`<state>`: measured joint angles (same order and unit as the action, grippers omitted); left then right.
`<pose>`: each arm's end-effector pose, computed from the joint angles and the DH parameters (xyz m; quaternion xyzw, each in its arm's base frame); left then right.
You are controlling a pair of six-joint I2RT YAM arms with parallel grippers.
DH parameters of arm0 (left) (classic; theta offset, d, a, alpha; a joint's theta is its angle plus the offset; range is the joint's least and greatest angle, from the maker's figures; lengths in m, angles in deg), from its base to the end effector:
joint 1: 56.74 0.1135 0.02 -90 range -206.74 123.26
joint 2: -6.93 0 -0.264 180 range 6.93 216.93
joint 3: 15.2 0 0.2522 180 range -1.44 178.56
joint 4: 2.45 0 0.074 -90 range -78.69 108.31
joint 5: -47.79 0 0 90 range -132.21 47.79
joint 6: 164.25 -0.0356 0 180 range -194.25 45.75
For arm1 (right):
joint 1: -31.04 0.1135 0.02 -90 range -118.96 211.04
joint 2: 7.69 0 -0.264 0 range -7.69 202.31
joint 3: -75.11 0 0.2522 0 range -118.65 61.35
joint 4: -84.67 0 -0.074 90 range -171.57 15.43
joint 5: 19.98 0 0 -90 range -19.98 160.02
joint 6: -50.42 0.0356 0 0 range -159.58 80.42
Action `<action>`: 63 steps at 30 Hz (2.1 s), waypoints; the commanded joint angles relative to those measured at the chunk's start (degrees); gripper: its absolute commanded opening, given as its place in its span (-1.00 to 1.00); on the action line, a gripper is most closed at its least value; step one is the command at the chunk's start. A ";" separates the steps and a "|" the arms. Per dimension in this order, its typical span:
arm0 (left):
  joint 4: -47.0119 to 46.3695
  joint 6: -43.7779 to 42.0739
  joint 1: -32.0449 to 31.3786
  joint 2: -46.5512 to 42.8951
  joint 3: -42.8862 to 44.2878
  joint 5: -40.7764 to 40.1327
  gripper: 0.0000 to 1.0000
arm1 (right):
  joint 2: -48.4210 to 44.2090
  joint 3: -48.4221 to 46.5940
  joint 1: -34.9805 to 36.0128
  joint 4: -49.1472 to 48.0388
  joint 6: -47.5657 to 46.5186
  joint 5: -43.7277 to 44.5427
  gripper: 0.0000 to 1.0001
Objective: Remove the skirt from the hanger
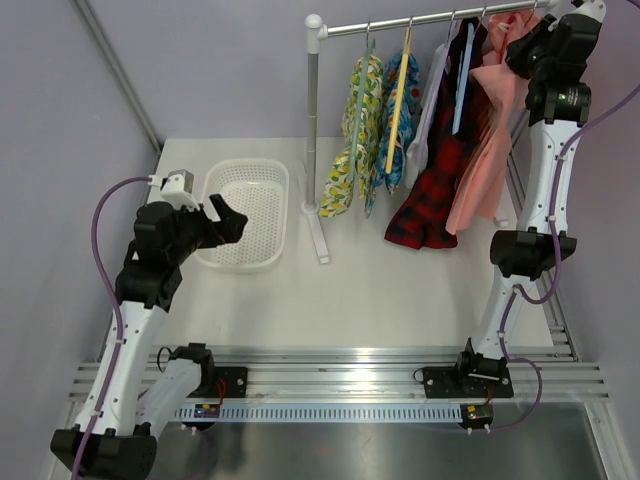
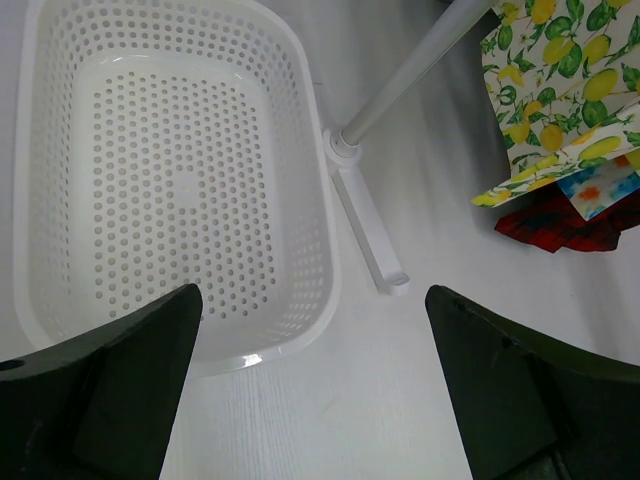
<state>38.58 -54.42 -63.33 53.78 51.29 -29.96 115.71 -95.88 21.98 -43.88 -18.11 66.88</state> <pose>0.1762 -0.0280 0.3512 -0.0350 0.8228 -0.2139 0.5254 0.4395 -0.0681 0.5127 0.1742 0.7094 0.0937 0.6765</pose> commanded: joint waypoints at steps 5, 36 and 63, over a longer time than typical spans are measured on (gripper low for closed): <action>-2.84 -0.85 -0.27 -3.79 -0.70 -2.85 0.98 | -2.98 0.87 0.53 -1.83 0.50 -3.98 -0.78; -2.92 -1.64 -0.27 -2.99 -1.40 -2.14 0.97 | -11.95 -4.58 0.53 -4.73 2.60 -5.30 -1.00; -13.46 -7.79 -59.21 15.18 22.04 -14.62 0.98 | -63.44 58.52 0.62 -7.64 0.41 0.94 -1.00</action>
<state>30.88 -59.77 -115.83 64.49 67.90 -39.31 54.86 -38.00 22.26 -44.43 -17.76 66.57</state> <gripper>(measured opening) 0.987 0.210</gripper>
